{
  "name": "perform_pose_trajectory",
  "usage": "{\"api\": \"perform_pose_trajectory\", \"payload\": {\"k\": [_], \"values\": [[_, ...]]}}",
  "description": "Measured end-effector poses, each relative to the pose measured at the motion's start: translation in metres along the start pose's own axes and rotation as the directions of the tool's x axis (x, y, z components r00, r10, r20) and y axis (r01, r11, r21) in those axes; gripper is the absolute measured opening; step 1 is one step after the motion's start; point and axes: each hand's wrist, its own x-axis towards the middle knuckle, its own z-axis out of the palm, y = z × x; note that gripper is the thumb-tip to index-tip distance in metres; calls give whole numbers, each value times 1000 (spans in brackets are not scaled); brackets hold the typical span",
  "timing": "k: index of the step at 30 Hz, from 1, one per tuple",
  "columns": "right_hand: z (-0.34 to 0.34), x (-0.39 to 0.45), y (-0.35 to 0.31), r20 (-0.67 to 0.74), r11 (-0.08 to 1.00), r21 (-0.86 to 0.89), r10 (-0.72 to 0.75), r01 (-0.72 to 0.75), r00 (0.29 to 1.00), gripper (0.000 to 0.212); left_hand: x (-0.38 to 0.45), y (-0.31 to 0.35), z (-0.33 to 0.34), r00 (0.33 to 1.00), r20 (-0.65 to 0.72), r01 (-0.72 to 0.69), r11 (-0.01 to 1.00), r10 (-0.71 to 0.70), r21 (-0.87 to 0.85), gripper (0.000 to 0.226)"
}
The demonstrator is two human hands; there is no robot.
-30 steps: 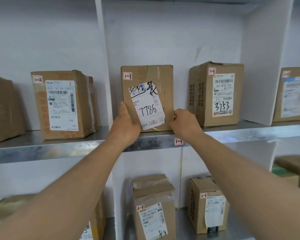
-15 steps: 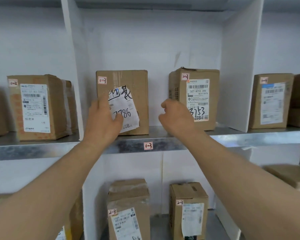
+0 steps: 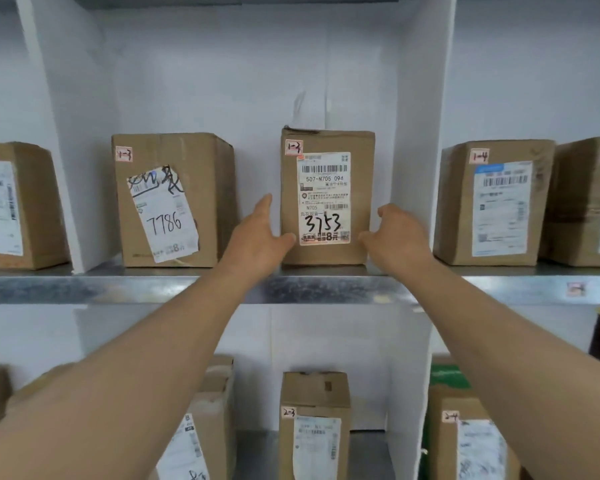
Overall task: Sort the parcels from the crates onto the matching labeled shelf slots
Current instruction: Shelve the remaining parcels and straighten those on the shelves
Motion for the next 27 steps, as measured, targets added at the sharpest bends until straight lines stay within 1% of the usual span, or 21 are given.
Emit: {"api": "perform_pose_trajectory", "payload": {"k": [2,4,7,12,16,20,22,23,25,27], "values": [[6,2,6,92,999,31,8,-11,996,37,0,3,7,999,34,24,1000,-24,-10,78],[10,3,8,118,999,51,-20,14,993,29,-2,4,11,998,51,23,999,-21,-39,71],[10,1,8,117,996,85,-18,8,993,27,-5,5,13,998,58,22,998,-18,-67,67],[7,-8,7,70,997,68,-36,31,997,27,-7,4,9,996,88,25,998,-20,-51,75],[8,-13,4,74,998,45,-40,37,996,27,-9,4,8,996,84,16,999,-13,-36,75],[5,-14,2,71,1000,16,-22,21,997,21,-9,1,8,992,98,82,996,-80,-22,84],[1,-18,1,39,1000,-7,-18,18,999,22,-13,0,7,994,59,94,995,-92,-26,85],[-1,-22,1,19,1000,-16,-22,22,1000,27,-15,-1,7,997,17,79,997,-79,-23,83],[-9,-33,0,-15,998,-46,-39,38,999,37,-23,0,6,996,-93,15,1000,-16,-11,76],[-18,-43,2,-64,994,-82,-82,77,995,36,-33,5,6,980,-181,-85,996,81,-17,67]]}}
